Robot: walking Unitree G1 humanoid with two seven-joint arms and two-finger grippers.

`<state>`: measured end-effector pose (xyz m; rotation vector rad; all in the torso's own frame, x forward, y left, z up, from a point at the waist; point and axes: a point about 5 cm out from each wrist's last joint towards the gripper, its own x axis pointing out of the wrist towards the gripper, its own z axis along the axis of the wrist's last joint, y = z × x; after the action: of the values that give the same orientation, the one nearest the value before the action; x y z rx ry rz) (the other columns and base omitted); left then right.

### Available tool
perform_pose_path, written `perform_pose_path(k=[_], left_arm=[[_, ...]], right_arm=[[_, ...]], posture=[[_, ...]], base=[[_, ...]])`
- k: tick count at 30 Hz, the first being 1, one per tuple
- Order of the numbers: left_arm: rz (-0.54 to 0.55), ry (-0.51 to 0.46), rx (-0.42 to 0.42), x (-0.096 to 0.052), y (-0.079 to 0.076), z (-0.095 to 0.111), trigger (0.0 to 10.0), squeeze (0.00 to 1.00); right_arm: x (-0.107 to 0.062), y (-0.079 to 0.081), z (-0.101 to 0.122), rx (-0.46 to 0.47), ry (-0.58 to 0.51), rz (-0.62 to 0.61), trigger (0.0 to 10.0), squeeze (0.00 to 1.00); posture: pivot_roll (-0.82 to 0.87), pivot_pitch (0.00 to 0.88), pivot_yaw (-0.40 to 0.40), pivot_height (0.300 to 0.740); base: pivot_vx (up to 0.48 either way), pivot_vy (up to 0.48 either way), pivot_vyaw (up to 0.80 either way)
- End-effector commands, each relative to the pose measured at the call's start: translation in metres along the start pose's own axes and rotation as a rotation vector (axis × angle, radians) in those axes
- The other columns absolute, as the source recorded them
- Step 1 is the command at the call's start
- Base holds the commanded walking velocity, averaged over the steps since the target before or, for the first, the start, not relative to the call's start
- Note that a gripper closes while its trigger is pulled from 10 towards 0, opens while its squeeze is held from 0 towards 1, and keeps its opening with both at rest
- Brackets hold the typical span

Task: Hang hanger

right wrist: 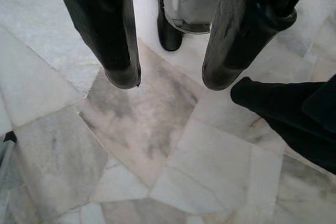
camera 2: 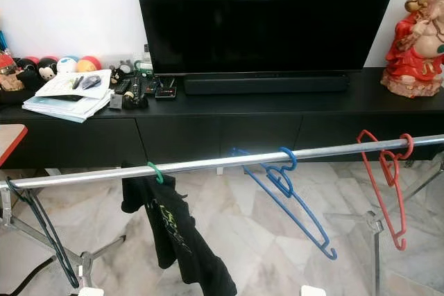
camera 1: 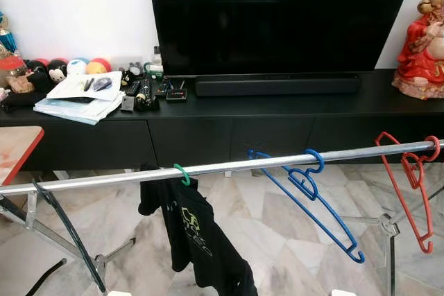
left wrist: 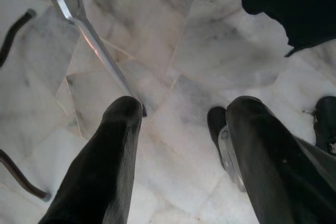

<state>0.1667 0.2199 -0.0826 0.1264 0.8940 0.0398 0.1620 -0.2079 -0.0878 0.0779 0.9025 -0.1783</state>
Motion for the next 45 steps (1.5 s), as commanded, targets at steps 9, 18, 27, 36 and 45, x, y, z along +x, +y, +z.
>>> perform_pose_path(k=[9,18,27,36,45], left_arm=[[0.032,-0.042,-0.064,0.002,0.006,0.013,10.0,0.0],[0.012,-0.018,-0.063,0.0,0.003,0.003,10.0,0.0],[0.002,-0.003,-0.062,-0.001,0.0,-0.004,10.0,0.0],[-0.004,0.033,-0.066,-0.004,-0.003,-0.014,10.0,0.0],[-0.007,0.048,-0.073,-0.004,-0.005,-0.017,10.0,0.0]], right_arm=[[0.002,0.014,0.003,0.013,-0.004,0.035,10.0,0.0],[0.002,0.014,0.005,0.027,-0.012,0.019,10.0,0.0],[0.001,0.016,-0.001,0.021,0.002,0.024,10.0,0.0],[0.0,0.016,-0.003,0.015,0.0,0.031,10.0,0.0],[0.001,0.017,0.001,0.01,-0.009,0.036,10.0,0.0]], posture=[[-0.07,0.048,0.042,0.721],[-0.07,0.057,0.047,0.721],[-0.07,0.054,0.045,0.721],[-0.07,0.042,0.037,0.721],[-0.07,0.056,0.027,0.721]], base=[[0.0,0.0,0.0],[0.0,0.0,0.0],[-0.111,0.0,0.0],[-0.265,0.0,0.0],[-0.269,0.0,0.0]])
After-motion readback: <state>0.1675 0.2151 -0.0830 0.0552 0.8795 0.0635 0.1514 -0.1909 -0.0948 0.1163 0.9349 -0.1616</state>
